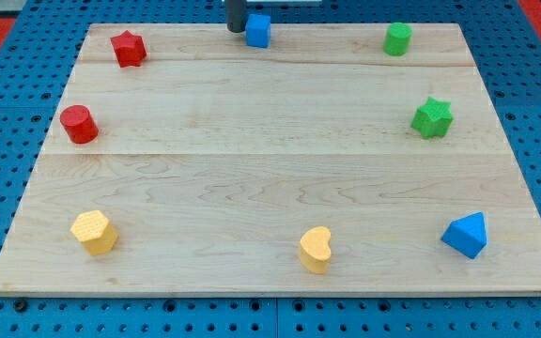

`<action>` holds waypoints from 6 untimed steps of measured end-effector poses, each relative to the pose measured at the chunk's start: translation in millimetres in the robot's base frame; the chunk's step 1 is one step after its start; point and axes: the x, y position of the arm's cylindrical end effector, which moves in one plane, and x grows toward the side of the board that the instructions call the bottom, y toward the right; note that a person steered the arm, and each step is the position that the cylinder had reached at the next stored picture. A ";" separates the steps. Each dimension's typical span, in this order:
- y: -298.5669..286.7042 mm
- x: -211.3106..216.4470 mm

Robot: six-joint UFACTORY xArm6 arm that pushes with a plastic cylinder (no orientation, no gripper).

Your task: Move your arm towards the bottom side of the board

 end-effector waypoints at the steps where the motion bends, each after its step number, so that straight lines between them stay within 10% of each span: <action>1: 19.1 0.5; 4: 13.2 37.9; 6: 98.1 182.0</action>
